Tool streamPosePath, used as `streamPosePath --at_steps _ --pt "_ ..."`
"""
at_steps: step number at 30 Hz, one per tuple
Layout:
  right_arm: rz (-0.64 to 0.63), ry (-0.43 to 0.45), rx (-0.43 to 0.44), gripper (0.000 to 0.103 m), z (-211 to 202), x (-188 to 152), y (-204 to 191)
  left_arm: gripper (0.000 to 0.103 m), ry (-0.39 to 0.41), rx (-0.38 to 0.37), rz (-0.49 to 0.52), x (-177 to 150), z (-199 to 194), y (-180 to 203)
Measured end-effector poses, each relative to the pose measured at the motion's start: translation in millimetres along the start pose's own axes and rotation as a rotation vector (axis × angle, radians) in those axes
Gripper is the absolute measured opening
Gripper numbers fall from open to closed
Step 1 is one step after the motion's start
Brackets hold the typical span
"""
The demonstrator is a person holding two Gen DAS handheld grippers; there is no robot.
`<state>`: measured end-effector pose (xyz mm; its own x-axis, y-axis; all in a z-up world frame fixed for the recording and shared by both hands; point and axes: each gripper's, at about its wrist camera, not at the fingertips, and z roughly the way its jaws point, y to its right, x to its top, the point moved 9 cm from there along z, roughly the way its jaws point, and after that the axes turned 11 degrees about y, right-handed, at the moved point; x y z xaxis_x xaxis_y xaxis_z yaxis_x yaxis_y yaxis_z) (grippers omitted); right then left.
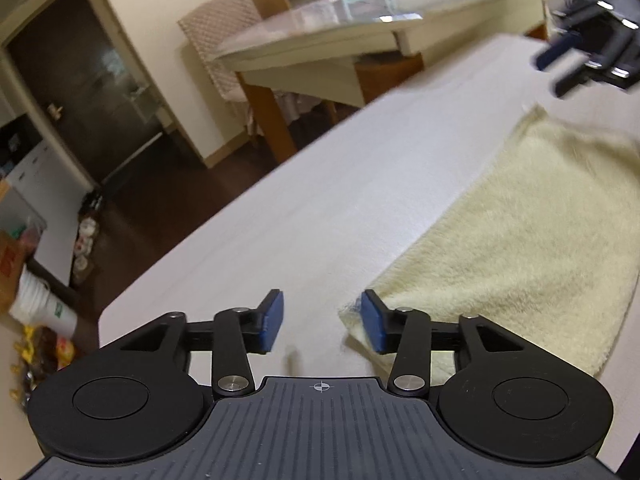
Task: Fold towel
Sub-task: 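Lay the towel down on the table with both grippers and open them, then withdraw both grippers from the towel, then grasp the edge of the folded yellow towel with the right gripper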
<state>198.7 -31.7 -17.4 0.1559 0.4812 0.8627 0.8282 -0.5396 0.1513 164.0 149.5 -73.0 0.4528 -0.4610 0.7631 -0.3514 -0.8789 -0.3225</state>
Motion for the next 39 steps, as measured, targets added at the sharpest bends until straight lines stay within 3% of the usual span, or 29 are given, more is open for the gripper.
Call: streamPosePath --at_steps 5,11,17,29,33,37,39 --pt "-0.020 0.074 0.098 0.040 -24 13 -85 0.058 0.026 0.035 -0.074 -4 -16 -25" --pt "-0.158 0.098 0.179 0.040 -3 21 -182 0.059 0.052 0.057 -0.137 -2 -26 -43" --pt "-0.260 0.081 0.155 0.038 37 28 -240 0.069 0.072 0.069 -0.129 -4 -37 -49" --pt "-0.543 -0.011 -0.015 0.031 83 8 -269 0.076 0.104 0.047 -0.146 -22 -46 -62" --pt "-0.577 -0.008 -0.022 0.009 94 3 -270 0.077 0.110 0.012 -0.092 -30 -48 -57" --pt "-0.437 0.044 0.011 0.008 88 15 -254 0.077 0.150 -0.077 0.009 -32 -53 -39" --pt "-0.314 0.068 0.042 0.008 79 26 -240 0.077 0.196 -0.143 0.124 -30 -55 -21"
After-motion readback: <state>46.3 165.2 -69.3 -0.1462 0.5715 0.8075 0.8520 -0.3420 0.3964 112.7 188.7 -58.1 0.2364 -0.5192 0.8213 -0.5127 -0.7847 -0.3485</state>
